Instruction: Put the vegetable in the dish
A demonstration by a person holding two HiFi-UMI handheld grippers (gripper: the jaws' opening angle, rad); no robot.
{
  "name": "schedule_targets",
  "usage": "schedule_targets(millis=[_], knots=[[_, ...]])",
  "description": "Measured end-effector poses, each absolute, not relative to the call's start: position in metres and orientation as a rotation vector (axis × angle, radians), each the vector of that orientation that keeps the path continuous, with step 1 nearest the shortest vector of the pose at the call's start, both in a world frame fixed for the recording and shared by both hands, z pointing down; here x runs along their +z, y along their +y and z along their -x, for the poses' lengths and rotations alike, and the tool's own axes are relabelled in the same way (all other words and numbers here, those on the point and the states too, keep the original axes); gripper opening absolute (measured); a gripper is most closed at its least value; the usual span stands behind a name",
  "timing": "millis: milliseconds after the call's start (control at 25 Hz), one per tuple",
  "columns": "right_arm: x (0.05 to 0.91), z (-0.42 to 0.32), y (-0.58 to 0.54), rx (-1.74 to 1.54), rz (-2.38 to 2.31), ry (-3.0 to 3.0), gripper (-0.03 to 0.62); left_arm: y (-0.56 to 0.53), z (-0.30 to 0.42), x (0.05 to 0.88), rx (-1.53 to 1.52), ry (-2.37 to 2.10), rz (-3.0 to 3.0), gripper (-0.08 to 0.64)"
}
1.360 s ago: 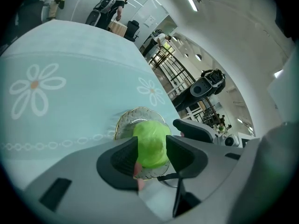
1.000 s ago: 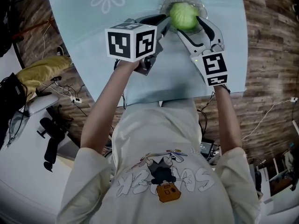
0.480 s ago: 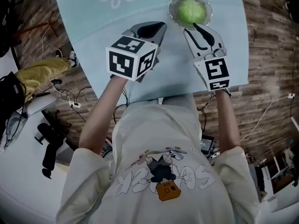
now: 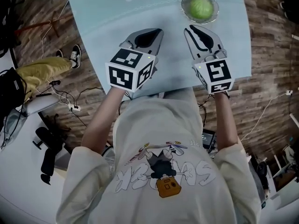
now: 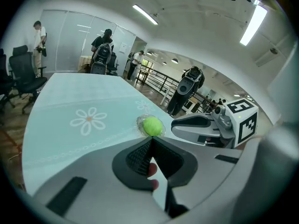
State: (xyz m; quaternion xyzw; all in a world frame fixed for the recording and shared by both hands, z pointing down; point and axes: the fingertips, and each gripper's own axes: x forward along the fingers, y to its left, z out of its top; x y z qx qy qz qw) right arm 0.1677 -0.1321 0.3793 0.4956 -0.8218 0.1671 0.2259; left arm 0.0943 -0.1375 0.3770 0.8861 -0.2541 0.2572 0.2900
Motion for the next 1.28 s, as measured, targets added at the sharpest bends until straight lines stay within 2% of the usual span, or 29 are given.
schedule_targets(millis=[680, 1280], knots=[[0.315, -0.072, -0.066, 0.440, -1.355, -2.326, 0.074, -0.069, -0.001, 0.319, 0.580, -0.752, -2.456, 0.006], [0.285, -0.050, -0.006, 0.404, -1.438, -2.327, 0.052, -0.007, 0.022, 0.301, 0.533, -0.751, -2.507, 0.006]])
